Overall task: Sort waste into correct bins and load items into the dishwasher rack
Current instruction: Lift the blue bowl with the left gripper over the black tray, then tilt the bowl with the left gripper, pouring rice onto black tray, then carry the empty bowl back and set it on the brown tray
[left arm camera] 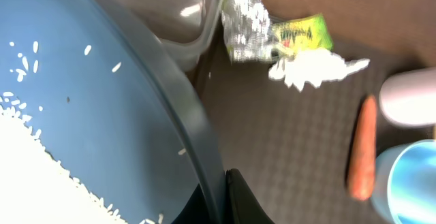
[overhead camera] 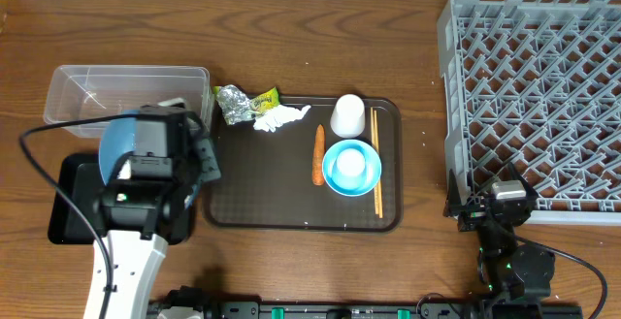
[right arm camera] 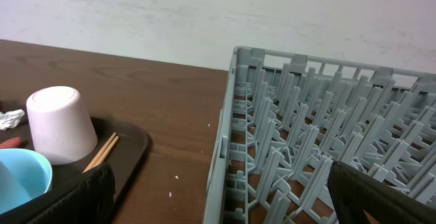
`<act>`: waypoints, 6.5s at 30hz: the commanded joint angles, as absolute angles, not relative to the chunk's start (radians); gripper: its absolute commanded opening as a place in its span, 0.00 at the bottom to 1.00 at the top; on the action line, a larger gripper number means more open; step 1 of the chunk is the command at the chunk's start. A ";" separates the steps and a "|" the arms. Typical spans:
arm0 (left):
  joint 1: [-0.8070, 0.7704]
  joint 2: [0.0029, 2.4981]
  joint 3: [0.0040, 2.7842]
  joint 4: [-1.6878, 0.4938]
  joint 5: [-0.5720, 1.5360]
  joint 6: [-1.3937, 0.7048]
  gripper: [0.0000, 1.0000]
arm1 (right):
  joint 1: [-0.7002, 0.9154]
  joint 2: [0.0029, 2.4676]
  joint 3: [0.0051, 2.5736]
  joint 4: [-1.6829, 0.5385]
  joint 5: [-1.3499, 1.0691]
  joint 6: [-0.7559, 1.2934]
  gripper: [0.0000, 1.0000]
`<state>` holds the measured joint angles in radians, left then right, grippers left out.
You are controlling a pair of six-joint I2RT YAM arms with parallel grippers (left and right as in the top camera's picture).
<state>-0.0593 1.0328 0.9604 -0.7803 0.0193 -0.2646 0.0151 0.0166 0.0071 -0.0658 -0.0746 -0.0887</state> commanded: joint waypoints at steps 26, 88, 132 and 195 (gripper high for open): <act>0.535 1.164 0.986 -0.607 0.601 -0.275 0.06 | 0.007 0.008 0.006 -0.070 -0.071 -0.102 0.99; 1.018 1.282 0.973 -0.560 1.274 -0.492 0.06 | 0.007 0.008 0.006 -0.070 -0.071 -0.102 0.99; 0.472 0.793 0.973 -0.967 0.809 -0.326 0.06 | 0.007 0.008 0.006 -0.070 -0.071 -0.102 0.99; -0.557 1.489 0.973 -0.650 0.178 -0.564 0.25 | 0.007 0.008 0.006 -0.070 -0.071 -0.102 0.99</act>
<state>-0.5518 1.4914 0.9600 -0.6460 0.1394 -0.5514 0.0151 0.0166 0.0067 -0.0658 -0.0742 -0.0887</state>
